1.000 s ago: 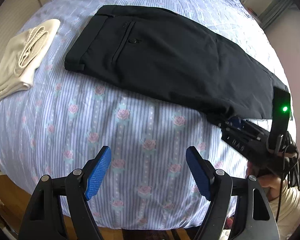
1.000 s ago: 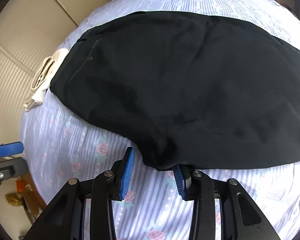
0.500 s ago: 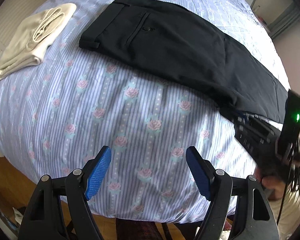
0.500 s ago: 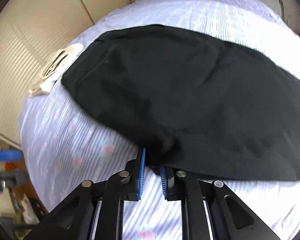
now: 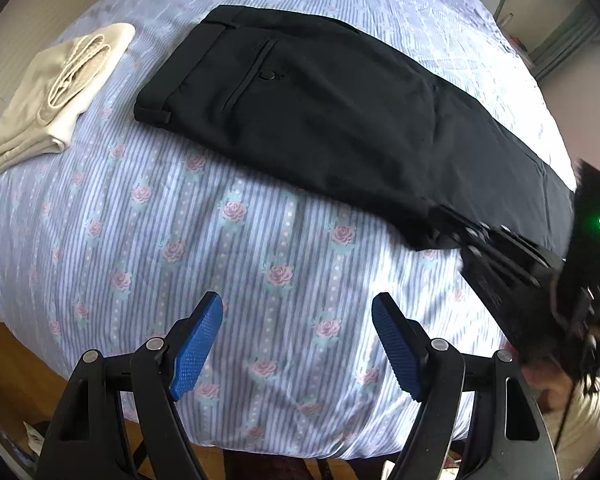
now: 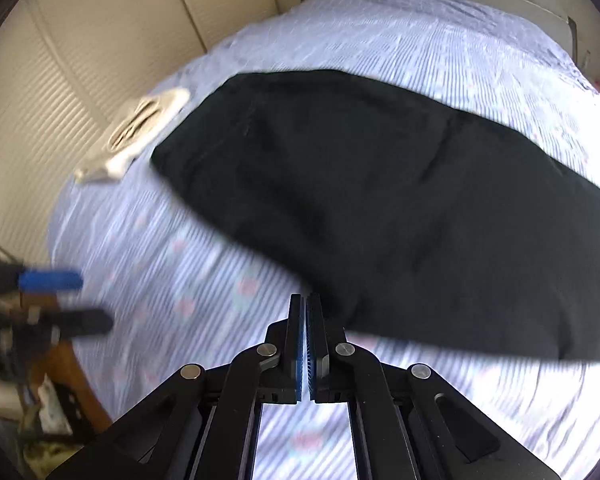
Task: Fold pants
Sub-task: 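Open both tools and move them back from the folded trousers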
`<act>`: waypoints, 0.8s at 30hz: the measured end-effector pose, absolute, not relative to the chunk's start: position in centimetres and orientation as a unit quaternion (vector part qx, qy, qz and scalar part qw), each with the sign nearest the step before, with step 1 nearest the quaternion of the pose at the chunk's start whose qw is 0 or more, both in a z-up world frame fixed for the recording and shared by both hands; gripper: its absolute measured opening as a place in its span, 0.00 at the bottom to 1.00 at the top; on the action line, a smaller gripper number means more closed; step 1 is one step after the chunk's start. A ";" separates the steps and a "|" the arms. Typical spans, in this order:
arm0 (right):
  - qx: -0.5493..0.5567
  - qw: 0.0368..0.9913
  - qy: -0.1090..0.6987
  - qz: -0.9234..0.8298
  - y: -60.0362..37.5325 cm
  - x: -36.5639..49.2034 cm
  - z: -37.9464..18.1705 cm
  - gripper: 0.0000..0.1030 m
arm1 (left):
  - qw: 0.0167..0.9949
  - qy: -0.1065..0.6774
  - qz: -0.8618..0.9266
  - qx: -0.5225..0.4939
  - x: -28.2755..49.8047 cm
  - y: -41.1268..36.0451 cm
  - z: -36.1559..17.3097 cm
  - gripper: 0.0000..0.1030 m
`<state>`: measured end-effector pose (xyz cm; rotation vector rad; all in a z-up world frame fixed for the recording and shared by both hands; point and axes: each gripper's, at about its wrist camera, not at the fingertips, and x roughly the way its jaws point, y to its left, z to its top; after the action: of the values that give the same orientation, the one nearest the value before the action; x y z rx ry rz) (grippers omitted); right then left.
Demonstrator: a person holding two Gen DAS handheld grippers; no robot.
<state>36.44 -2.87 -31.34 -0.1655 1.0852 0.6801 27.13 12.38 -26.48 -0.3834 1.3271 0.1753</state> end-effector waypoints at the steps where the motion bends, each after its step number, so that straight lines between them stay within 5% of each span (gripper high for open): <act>1: -0.075 0.796 0.508 0.319 -2.4 36.8 -31.8 0.02 | 0.767 0.611 0.081 -0.178 27.2 12.5 -26.5 0.74; 7: -0.053 0.770 0.563 0.296 -1.8 38.0 -37.0 0.02 | 0.760 0.618 0.081 -0.183 27.0 12.8 -26.9 0.74; 20: -0.046 0.770 0.589 0.242 -6.6 37.9 -32.9 0.04 | 0.770 0.616 0.047 -0.156 30.0 11.4 -26.0 0.74; 21: -0.049 0.778 0.582 0.232 -7.4 37.8 -31.8 0.07 | 0.775 0.613 0.042 -0.148 30.5 11.0 -25.5 0.74; 24: -0.027 0.800 0.571 0.183 -11.0 37.9 -28.4 0.37 | 0.790 0.600 0.019 -0.124 31.7 9.8 -24.0 0.74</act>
<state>37.88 -11.01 -28.41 -0.0576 1.2258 0.3929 31.74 9.78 -24.02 -0.2669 1.2907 0.0411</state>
